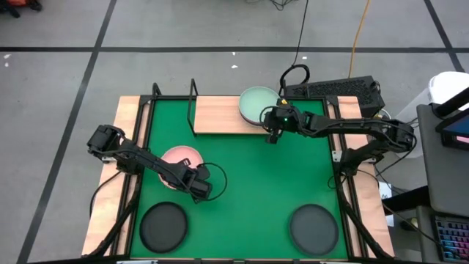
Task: Place and stack plates onto a shelf
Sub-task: Put the orange plate on the shelf
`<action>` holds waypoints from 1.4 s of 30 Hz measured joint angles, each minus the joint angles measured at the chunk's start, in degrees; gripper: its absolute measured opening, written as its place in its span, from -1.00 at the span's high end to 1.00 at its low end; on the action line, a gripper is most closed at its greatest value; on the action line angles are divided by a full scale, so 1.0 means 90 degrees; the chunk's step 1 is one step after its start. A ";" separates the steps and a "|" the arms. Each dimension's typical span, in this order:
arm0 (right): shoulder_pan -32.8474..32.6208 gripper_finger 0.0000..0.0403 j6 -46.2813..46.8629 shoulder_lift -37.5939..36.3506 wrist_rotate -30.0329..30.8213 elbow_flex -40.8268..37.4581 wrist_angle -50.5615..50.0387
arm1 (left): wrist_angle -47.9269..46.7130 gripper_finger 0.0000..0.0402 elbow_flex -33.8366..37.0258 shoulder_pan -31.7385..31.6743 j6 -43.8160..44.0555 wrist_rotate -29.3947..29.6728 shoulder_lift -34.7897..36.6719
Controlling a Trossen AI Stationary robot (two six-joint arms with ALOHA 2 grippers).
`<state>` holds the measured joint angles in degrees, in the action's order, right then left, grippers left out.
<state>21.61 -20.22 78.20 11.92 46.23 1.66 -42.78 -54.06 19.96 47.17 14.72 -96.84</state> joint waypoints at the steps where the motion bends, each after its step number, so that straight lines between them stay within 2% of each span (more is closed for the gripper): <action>1: -0.0001 0.26 0.0000 -0.0061 0.0000 -0.0004 -0.0028 | -0.0006 0.70 0.0000 -0.0001 -0.0023 0.0002 0.0000; 4: -0.0058 0.26 0.0003 -0.0304 0.0002 -0.0006 -0.0016 | -0.0033 0.92 -0.0003 0.0004 -0.0126 0.0076 0.0005; 9: -0.0234 0.26 0.0004 -0.0874 0.0000 -0.0004 -0.0085 | -0.0092 0.95 -0.0074 0.0000 -0.0123 0.0066 0.0002; 13: -0.0407 0.26 0.0156 -0.1395 0.0000 -0.0004 -0.0133 | -0.0187 0.95 -0.0677 0.0018 -0.0369 0.0020 -0.0008; 16: -0.0543 0.26 0.0233 -0.1789 -0.0002 -0.0004 -0.0162 | -0.0206 0.95 -0.1439 0.0104 -0.1179 0.0351 -0.0008; 22: -0.0878 0.26 0.0364 -0.2559 -0.0019 -0.0004 -0.0198 | -0.0403 0.95 -0.2727 -0.0050 -0.3597 0.1794 -0.0007; 24: -0.1032 0.26 0.0446 -0.2807 -0.0019 -0.0004 -0.0224 | -0.0442 0.95 -0.2927 -0.0285 -0.4304 0.2028 -0.0005; 30: -0.1597 0.26 0.0755 -0.3455 -0.0024 -0.0004 -0.0602 | -0.0450 0.95 -0.3006 -0.1548 -0.5676 0.1937 -0.0005; 36: -0.2237 0.26 0.1004 -0.3823 -0.0027 -0.0004 -0.0992 | -0.0432 0.95 -0.2800 -0.2830 -0.6027 0.1288 -0.0005; 42: -0.2669 0.26 0.0993 -0.3854 -0.0022 -0.0005 -0.1099 | -0.0284 0.95 -0.2795 -0.3558 -0.6113 0.0834 -0.0005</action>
<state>-2.42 -11.28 43.51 11.73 46.18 -8.23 -45.33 -79.22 -12.07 -7.85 22.23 -96.88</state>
